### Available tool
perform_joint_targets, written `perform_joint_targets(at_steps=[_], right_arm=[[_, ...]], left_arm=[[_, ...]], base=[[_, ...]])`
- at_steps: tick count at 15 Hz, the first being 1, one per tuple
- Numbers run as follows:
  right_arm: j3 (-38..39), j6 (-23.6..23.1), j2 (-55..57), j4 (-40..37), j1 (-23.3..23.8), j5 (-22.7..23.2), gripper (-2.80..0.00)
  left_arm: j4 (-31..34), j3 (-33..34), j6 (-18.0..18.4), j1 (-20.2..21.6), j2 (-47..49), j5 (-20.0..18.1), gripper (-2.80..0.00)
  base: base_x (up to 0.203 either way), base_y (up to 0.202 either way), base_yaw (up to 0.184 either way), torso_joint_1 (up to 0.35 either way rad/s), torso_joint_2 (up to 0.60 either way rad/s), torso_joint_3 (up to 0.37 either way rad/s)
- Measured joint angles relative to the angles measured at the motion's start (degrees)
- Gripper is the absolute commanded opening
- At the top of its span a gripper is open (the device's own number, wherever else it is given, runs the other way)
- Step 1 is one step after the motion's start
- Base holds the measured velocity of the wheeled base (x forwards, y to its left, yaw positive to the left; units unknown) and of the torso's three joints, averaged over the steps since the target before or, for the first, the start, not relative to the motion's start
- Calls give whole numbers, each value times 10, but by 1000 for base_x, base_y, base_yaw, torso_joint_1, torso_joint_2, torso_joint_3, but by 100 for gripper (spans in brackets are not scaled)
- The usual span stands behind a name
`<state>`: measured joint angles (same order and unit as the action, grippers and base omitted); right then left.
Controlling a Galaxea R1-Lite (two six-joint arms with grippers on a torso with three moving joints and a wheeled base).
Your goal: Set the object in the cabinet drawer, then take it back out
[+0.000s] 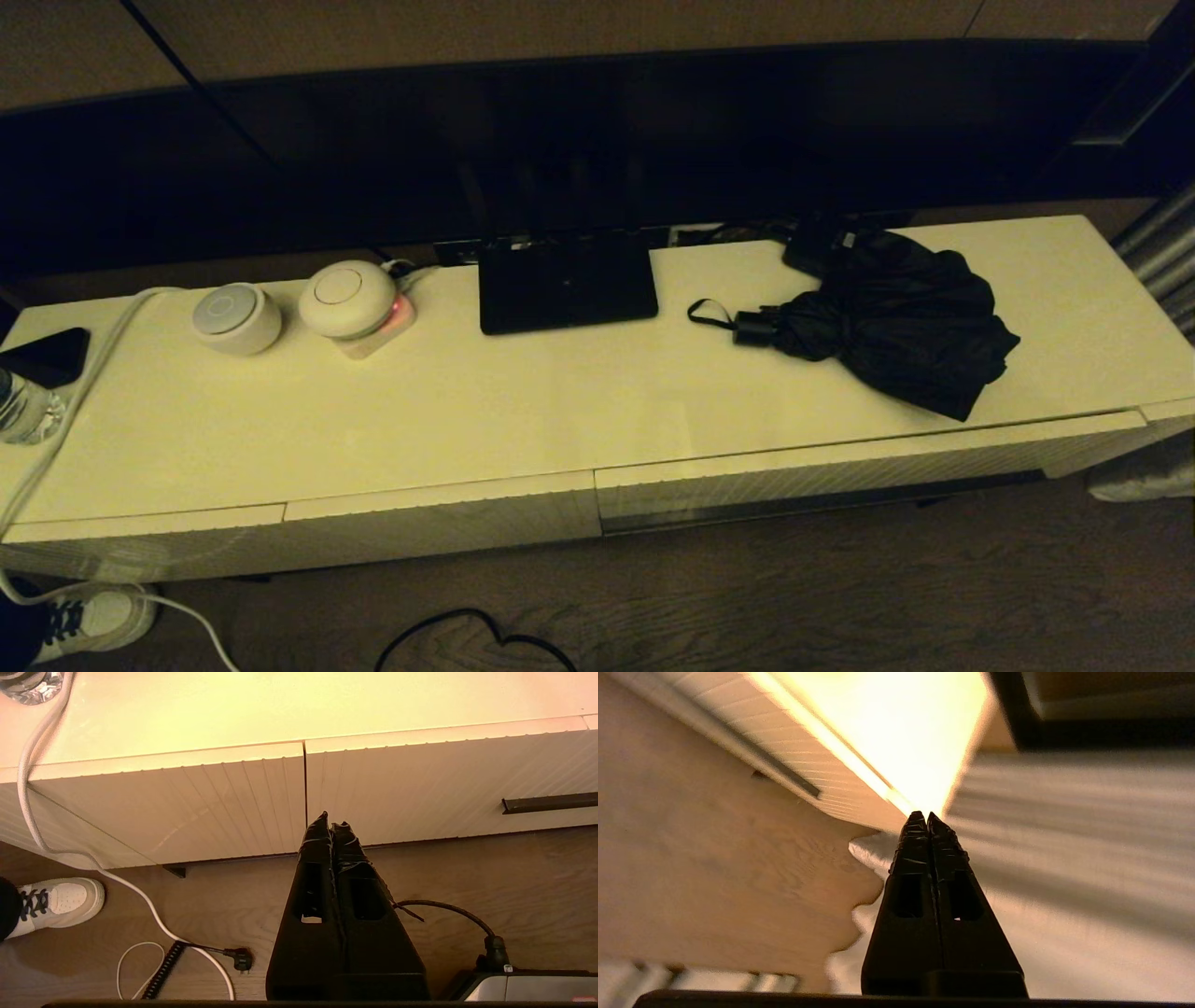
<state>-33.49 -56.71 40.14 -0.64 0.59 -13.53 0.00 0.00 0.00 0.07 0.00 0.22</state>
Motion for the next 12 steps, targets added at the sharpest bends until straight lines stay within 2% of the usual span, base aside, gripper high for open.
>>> perform_joint_targets(at_steps=[3, 6, 8, 10, 12], right_arm=[[34, 75, -94, -11, 29, -10, -280], [102, 161, -181, -21, 38, -43, -280], [151, 241, -215, -13, 39, -53, -280], [208, 353, -232, -2, 40, -54, -280], [254, 426, -239, -10, 40, -51, -280]], left_arm=[[0, 0, 0, 0, 0, 0, -280], [0, 0, 0, 0, 0, 0, -280], [0, 0, 0, 0, 0, 0, -280], [0, 0, 0, 0, 0, 0, -280], [0, 0, 0, 0, 0, 0, -280]], base=[[0, 0, 0, 0, 0, 0], [0, 0, 0, 0, 0, 0], [0, 0, 0, 0, 0, 0], [0, 0, 0, 0, 0, 0], [0, 0, 0, 0, 0, 0]])
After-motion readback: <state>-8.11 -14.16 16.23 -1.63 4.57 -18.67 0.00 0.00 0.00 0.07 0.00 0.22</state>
